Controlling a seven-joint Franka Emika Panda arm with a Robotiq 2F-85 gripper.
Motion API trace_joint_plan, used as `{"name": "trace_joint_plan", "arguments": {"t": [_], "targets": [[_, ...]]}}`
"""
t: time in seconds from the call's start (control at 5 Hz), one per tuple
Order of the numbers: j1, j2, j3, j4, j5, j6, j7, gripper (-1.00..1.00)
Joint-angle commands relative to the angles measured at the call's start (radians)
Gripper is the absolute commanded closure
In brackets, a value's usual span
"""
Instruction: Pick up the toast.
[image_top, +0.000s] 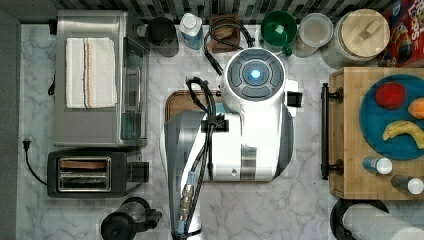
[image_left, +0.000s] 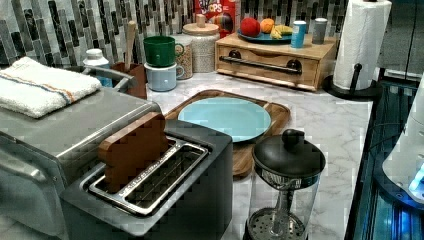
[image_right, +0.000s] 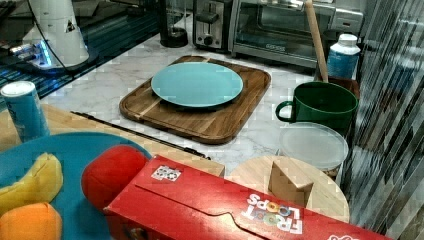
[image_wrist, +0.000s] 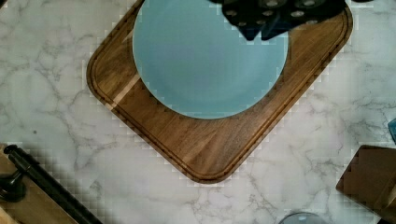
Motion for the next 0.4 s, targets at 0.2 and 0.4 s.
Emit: {"name": "trace_joint_plan", "arguments": {"t": [0.2, 0.4], "targets": [[-0.002, -0.013, 0.002, 0.000, 0.000, 0.002, 0.002, 1.00], [-0.004, -0.039, 0.003, -0.036, 0.048, 0.005, 0.017, 1.00]]}}
